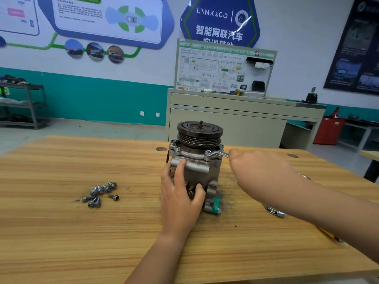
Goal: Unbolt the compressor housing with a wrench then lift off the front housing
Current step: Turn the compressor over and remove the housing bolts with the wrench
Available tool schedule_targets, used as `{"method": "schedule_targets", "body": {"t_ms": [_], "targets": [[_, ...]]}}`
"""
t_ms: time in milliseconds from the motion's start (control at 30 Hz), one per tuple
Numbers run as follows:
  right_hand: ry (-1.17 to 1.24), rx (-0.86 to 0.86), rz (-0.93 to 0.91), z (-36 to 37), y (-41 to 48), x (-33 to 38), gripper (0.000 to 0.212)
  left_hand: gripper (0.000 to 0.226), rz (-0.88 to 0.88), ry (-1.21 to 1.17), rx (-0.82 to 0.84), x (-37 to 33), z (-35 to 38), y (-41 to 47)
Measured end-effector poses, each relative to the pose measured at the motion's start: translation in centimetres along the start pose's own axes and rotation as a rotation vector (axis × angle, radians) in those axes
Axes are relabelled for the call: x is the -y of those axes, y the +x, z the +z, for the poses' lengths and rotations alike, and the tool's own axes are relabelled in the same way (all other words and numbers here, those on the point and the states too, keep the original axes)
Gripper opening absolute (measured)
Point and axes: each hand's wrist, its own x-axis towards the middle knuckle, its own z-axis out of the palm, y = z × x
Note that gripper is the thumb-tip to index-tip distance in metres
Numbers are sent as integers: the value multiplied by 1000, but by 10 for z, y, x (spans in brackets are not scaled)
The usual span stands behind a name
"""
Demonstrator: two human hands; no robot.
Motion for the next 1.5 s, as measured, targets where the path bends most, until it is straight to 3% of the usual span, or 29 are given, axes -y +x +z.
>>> {"method": "schedule_targets", "body": {"t_ms": [67,233,400,600,833,1000,1233,1500], "targets": [[-81,31,-47,-11,1,6,45,67,-4,-3,-12,1,-1,0],[-145,-3,-146,-14,5,-3,21,67,-11,0,-12,-1,-2,-1],[-176,-34,-129,5,13,-16,32,67,-17,-20,-6,-1,-2,-1],[-365,-17,-229,1,53,-33,22,70,-12,-33,10,-3,-3,-1],[-157,-124,-148,26,63,-29,26,73,-2,-31,-1,-4,-3,-1],[170,-312,103,22,34,-48,24,72,15,-31,-22,-1,-2,-1],[86,-77,36,3,-7,-28,7,66,21,-10,-45,-1,0,-1],[-226,82,-196,-30,2,0,24,66,-26,-25,-21,-6,-2,-2]]}}
